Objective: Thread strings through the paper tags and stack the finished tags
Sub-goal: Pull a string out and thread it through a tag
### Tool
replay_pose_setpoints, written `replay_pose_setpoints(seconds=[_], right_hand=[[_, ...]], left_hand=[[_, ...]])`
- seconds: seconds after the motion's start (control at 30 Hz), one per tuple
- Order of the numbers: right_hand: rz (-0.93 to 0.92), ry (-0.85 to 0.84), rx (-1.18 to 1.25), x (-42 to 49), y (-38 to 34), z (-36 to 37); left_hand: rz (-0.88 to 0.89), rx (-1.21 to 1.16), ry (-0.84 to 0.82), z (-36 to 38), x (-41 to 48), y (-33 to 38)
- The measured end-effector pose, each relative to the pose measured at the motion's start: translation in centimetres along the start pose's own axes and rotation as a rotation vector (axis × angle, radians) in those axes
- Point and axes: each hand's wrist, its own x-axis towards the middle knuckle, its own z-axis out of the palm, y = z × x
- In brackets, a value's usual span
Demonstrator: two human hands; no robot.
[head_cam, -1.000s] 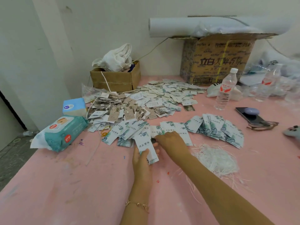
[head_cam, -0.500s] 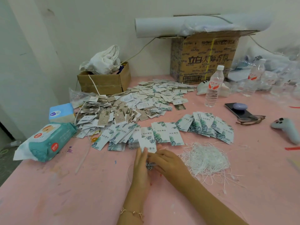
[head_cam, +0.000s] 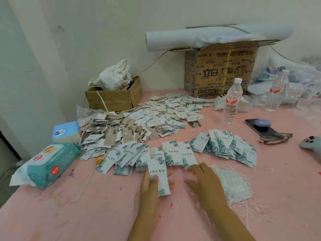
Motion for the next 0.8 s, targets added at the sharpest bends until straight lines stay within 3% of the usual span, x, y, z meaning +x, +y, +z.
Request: replay_pose_setpoints(seconds=[0.13, 0.33, 0.43, 0.6, 0.67, 0.8], right_hand=[[0.068, -0.136, 0.07, 0.4, 0.9, 0.6], [0.015, -0.14, 0.033, 0.8, 0.7, 1.2], [-0.052, -0.05, -0.075, 0.5, -0.2, 0.8], [-0.226, 0.241, 0.084, 0.2, -0.9, 0.7], [-0.295, 0.212, 0.187, 0.1, -1.1, 0.5], [-0.361, -0.013, 0.315, -0.6, -1.5, 1.0]], left_hand=[[-0.018, -0.017, 0.01, 0.1, -0.2, 0.2], [0.036, 0.029, -0.027, 0.4, -0.3, 0.2], [0.145, 0.19, -0.083, 0.5, -0.6, 0.1], [0.175, 0.338, -0.136, 0.5, -0.5, -0.3], [0.204, 0.412, -0.143, 0.7, -0.5, -0.4], [0.179, 0.429, -0.167, 1.0, -0.9, -0.5]])
